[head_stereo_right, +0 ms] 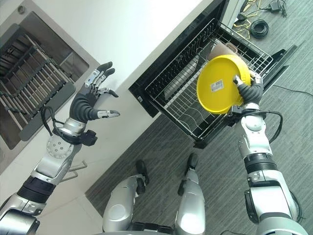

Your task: Place the dishes in the dishwasher.

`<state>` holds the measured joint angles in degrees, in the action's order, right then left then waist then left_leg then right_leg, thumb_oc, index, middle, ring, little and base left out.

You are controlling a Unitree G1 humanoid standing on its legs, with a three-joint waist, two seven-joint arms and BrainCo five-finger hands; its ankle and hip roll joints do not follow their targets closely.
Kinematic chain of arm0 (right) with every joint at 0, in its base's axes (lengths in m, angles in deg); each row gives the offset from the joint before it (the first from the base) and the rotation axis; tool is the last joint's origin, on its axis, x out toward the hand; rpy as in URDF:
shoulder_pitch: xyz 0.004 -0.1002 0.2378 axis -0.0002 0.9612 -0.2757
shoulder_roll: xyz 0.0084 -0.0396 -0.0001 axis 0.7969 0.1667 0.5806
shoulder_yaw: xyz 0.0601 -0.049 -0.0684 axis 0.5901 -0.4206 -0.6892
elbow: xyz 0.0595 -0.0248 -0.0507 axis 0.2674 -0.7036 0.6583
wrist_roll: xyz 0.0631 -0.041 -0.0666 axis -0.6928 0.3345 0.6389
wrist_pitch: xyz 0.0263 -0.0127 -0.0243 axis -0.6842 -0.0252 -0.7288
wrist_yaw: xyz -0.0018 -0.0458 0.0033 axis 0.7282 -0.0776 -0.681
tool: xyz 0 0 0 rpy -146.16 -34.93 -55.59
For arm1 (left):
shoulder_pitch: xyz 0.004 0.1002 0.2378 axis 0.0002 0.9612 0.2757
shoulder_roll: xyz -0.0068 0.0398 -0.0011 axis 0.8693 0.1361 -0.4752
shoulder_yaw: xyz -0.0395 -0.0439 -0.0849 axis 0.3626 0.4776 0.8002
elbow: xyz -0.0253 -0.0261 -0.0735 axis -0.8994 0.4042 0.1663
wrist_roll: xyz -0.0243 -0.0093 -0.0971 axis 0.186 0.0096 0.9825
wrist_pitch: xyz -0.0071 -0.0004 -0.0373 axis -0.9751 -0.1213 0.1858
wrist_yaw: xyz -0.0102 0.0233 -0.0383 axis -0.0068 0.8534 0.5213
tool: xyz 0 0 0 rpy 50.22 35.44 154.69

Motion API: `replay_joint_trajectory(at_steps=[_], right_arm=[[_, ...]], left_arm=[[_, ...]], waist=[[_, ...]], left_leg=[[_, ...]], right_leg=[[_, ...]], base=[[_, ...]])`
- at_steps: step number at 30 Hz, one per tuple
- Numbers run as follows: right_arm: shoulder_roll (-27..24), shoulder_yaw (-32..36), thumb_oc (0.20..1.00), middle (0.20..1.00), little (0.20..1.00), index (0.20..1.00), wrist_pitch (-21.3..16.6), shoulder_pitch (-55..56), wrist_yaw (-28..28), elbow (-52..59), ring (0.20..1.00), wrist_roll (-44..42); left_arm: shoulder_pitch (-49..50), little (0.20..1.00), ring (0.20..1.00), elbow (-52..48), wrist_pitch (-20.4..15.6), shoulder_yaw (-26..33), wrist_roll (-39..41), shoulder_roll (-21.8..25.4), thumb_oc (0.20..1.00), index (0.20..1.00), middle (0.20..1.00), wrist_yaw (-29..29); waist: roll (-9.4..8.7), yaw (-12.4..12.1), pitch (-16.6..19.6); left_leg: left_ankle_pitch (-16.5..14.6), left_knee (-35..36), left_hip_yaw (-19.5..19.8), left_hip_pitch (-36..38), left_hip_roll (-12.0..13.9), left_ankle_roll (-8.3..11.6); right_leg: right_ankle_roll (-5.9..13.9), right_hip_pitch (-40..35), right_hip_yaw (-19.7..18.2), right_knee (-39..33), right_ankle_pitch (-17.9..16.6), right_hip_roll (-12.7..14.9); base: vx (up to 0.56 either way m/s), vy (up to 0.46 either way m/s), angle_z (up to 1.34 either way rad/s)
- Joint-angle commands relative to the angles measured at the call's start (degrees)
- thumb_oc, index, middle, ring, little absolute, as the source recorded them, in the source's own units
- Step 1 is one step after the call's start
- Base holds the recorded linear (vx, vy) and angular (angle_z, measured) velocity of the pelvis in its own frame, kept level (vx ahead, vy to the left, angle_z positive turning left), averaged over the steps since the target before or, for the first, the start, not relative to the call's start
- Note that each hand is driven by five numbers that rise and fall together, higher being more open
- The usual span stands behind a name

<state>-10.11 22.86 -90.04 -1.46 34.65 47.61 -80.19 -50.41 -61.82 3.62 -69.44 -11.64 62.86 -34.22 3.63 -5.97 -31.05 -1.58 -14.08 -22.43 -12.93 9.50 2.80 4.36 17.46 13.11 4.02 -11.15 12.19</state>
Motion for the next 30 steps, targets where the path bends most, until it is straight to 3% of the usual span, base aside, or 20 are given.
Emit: replay_joint_trajectory(at_steps=[1,7,13,16,19,20,25,30], right_arm=[[-2.8,-1.42,0.2,0.2,0.2,0.2,-6.3,-6.41,0.92,2.88,0.2,2.29],[-2.12,-4.15,0.2,0.2,0.2,0.2,-3.49,-9.61,-0.15,2.94,0.2,8.36],[-4.35,-10.23,0.2,0.2,0.2,0.2,-1.41,-14.1,-4.22,0.16,0.2,24.3],[-6.25,-12.12,0.2,0.2,0.2,0.2,-1.01,-14.8,-8.05,-0.08,0.2,29.52],[-6.67,-17.0,0.2,0.2,0.2,0.2,0.36,-19.97,-16.35,-4.95,0.2,36.15],[-6.72,-18.16,0.2,0.2,0.2,0.2,1.21,-22.02,-20.19,-7.08,0.2,38.63],[-7.13,-18.15,0.2,0.2,0.2,0.2,2.38,-21.83,-26.31,-9.49,0.2,40.85],[-6.87,-16.93,0.2,0.2,0.2,0.2,4.87,-20.73,-30.66,-11.89,0.2,43.59]], left_arm=[[2.78,1.0,1.0,-2.98,-1.4,1.08,0.99,2.07,1.0,1.0,1.0,-0.02],[3.02,1.0,1.0,-3.49,-0.95,1.69,1.22,2.34,1.0,1.0,1.0,-1.39],[1.73,1.0,1.0,-3.81,-0.3,1.8,2.95,3.79,1.0,1.0,1.0,-4.07],[1.12,1.0,1.0,-3.71,-0.13,1.67,4.98,5.23,1.0,1.0,1.0,-6.07],[-0.26,1.0,1.0,-4.34,-0.61,-0.17,6.65,7.12,1.0,1.0,1.0,-7.2],[-1.03,1.0,1.0,-5.1,-2.26,-1.05,6.65,7.78,1.0,1.0,1.0,-6.48],[-1.47,1.0,1.0,-7.41,-10.97,0.66,9.63,7.68,1.0,1.0,1.0,-1.53],[-1.33,1.0,1.0,-8.35,-15.67,4.25,11.42,5.84,1.0,1.0,1.0,0.19]], waist=[[-0.6,-1.87,2.64],[-0.5,-2.8,1.89],[-0.69,-4.34,1.56],[-0.92,-4.66,1.42],[-1.14,-5.77,1.26],[-1.12,-6.25,1.26],[-1.34,-6.91,1.26],[-1.62,-7.41,1.26]], left_leg=[[-5.9,-6.67,7.05,-4.2,1.04,1.01],[-5.5,-7.29,7.32,-4.51,1.26,1.1],[-5.04,-7.23,7.5,-3.9,1.58,1.37],[-4.93,-7.65,7.82,-4.22,2.15,1.68],[-5.11,-8.05,8.15,-4.55,2.21,1.52],[-5.1,-7.96,8.21,-4.98,2.34,1.61],[-5.01,-7.72,8.63,-5.86,2.35,1.76],[-5.08,-8.22,9.42,-6.75,2.63,2.2]], right_leg=[[6.07,-2.57,4.96,8.42,12.74,5.57],[6.08,-2.42,5.68,9.45,12.82,6.3],[6.42,-3.46,7.04,9.82,12.53,7.36],[6.76,-3.25,7.45,10.43,12.32,7.61],[6.9,-3.49,8.18,10.3,12.07,7.9],[7.03,-3.39,8.65,10.0,11.88,8.02],[7.31,-3.21,9.31,9.19,11.5,7.95],[7.45,-2.97,9.44,9.22,11.65,8.0]], base=[[0.0,-0.021,0.07],[0.02,0.005,0.06],[0.02,-0.012,0.09],[0.01,-0.051,0.04],[-0.01,-0.061,0.12],[-0.05,-0.05,0.13],[-0.03,-0.039,0.05],[-0.01,-0.039,-0.05]])
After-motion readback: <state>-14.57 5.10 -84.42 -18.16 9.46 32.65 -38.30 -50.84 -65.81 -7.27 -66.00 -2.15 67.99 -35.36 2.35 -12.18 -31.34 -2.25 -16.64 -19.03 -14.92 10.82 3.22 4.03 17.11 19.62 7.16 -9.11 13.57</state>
